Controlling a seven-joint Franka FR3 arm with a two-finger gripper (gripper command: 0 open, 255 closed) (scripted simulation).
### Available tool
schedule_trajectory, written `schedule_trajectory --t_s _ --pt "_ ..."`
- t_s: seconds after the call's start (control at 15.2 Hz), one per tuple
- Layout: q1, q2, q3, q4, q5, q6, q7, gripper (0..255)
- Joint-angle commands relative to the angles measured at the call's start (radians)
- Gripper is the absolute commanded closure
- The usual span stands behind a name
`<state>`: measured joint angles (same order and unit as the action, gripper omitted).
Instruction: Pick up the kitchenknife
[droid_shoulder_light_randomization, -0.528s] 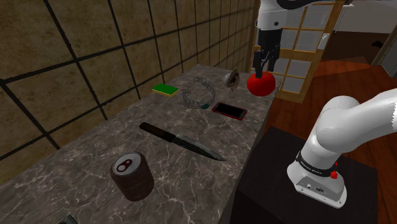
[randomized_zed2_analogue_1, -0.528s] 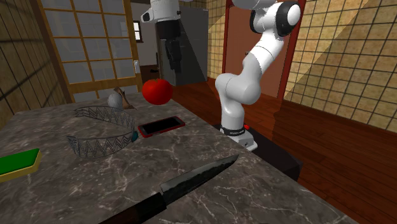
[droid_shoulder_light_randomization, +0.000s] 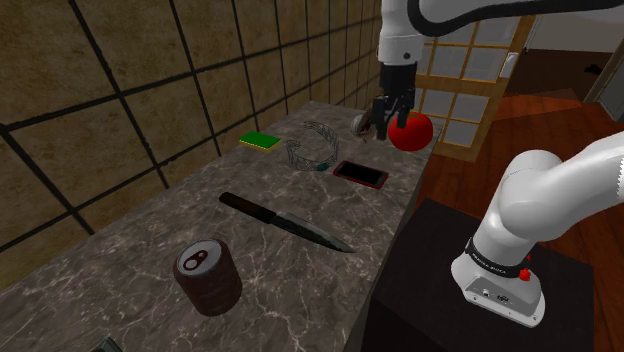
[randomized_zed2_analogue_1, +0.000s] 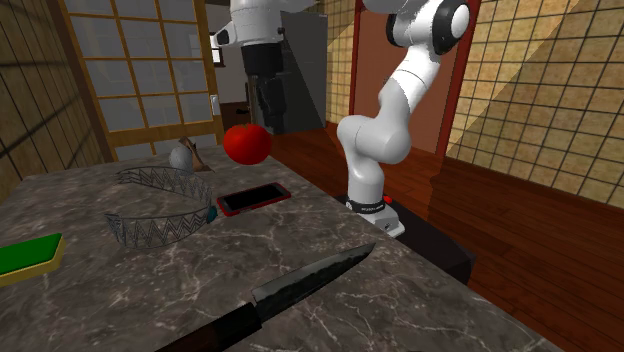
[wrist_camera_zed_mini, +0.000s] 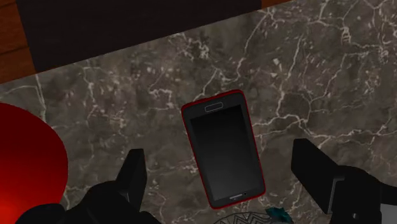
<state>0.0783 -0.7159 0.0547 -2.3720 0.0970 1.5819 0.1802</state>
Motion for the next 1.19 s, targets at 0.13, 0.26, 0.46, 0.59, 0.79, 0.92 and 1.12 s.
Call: schedule_trajectory --t_s 0.13,0.26,0.46,0.59,0.79,0.92,1.12 --pt "0.034 0.078 0.059 0.007 0.050 0.092 0.042 0" --pt "0.051 0.118 0.090 0.016 0.073 0.135 0.065 0" --pt "0.074 0.184 0.136 0.037 0.101 0.198 0.098 0" --pt "0.088 0.232 0.167 0.056 0.115 0.239 0.120 0" --pt "0.107 0.308 0.213 0.093 0.129 0.297 0.155 0" --pt "0.118 0.362 0.243 0.123 0.133 0.334 0.179 0" --pt "0.134 0.447 0.286 0.176 0.129 0.386 0.218 0"
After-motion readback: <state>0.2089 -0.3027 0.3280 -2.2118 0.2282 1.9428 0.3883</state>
